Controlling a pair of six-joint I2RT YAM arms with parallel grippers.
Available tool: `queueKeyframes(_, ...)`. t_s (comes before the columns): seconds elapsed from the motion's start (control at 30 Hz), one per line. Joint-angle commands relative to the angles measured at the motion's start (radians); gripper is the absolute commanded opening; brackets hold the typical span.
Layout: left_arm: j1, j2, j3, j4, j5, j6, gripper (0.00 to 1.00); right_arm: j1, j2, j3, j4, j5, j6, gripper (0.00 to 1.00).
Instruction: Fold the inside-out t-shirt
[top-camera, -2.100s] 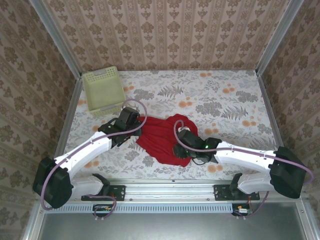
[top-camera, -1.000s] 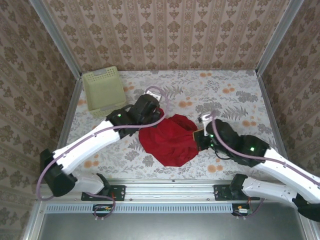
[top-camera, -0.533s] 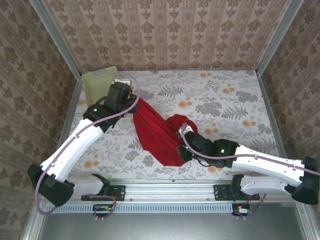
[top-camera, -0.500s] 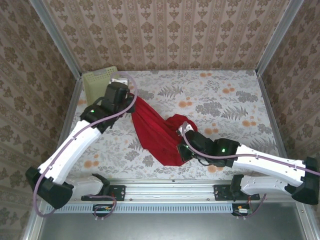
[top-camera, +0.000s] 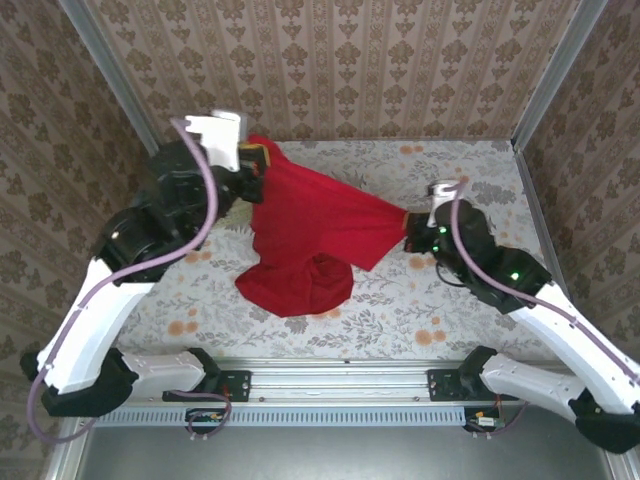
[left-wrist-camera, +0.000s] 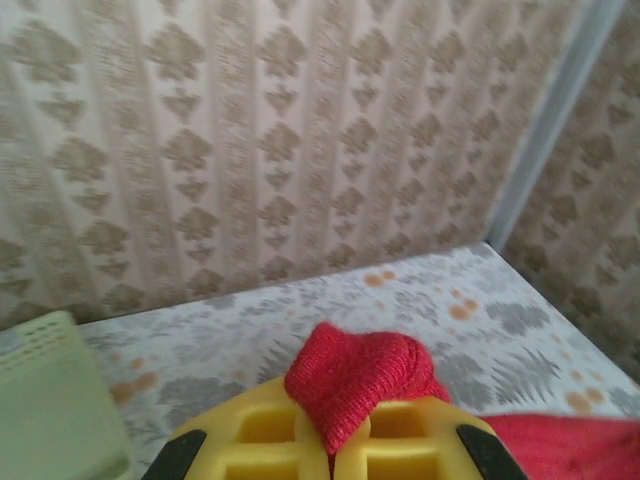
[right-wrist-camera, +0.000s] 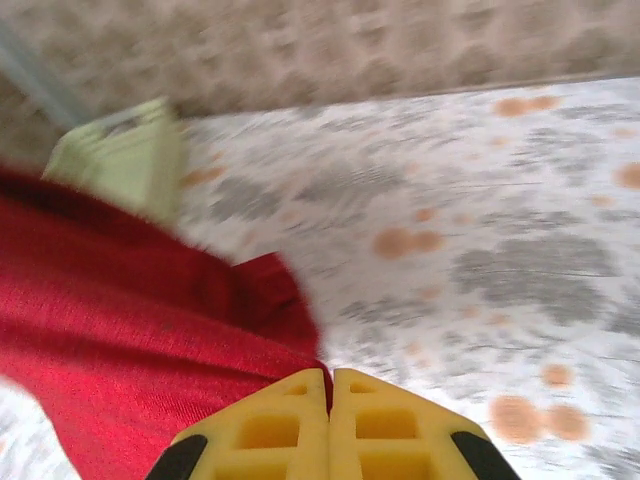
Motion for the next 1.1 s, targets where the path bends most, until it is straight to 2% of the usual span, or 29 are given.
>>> queueKeyframes(0.0,-0.047,0.090,-0.074,0.055,-0.026,-0.004,0.00,-0.194,-0.025,-0.079,-0.115,-0.109,-0.016,0.00)
queueKeyframes(0.13,-0.115,0.178,-0.178,0.136,0.021,-0.089,0.00,-0.434,-0.004,-0.172,-0.077,-0.284,-0.014,0.00)
queueKeyframes(0.23,-0.139,0.239,-0.250,0.210,0.088,-0.156,0.00,-0.569,0.029,-0.229,-0.026,-0.391,-0.003,0.00)
queueKeyframes(0.3,-0.146,0.281,-0.274,0.241,0.132,-0.191,0.00,-0.624,0.058,-0.254,0.007,-0.433,0.001,0.00)
queueKeyframes(0.4,-0.149,0.337,-0.293,0.273,0.210,-0.234,0.06,-0.663,0.100,-0.269,0.026,-0.429,-0.003,0.00)
queueKeyframes(0.5,-0.149,0.371,-0.295,0.281,0.270,-0.241,0.23,-0.690,0.120,-0.277,0.036,-0.413,-0.008,0.00)
queueKeyframes(0.53,-0.149,0.367,-0.300,0.273,0.268,-0.237,0.31,-0.694,0.122,-0.276,0.036,-0.408,-0.016,0.06)
queueKeyframes(0.6,-0.144,0.337,-0.325,0.258,0.232,-0.226,0.45,-0.694,0.117,-0.270,0.028,-0.391,-0.027,0.34)
queueKeyframes(0.67,-0.123,0.280,-0.377,0.250,0.201,-0.221,0.54,-0.693,0.093,-0.267,0.017,-0.378,-0.032,0.49)
queueKeyframes(0.73,-0.080,0.206,-0.456,0.238,0.178,-0.231,0.62,-0.676,0.055,-0.266,0.009,-0.373,-0.041,0.58)
queueKeyframes(0.8,-0.022,0.134,-0.543,0.234,0.178,-0.246,0.65,-0.617,0.032,-0.256,-0.003,-0.359,-0.057,0.64)
queueKeyframes(0.93,0.116,0.058,-0.689,0.181,0.196,-0.280,0.68,-0.369,0.066,-0.229,-0.024,-0.273,-0.049,0.70)
queueKeyframes(1.07,0.193,0.091,-0.747,0.138,0.198,-0.274,0.70,-0.163,0.169,-0.229,0.048,-0.254,-0.004,0.70)
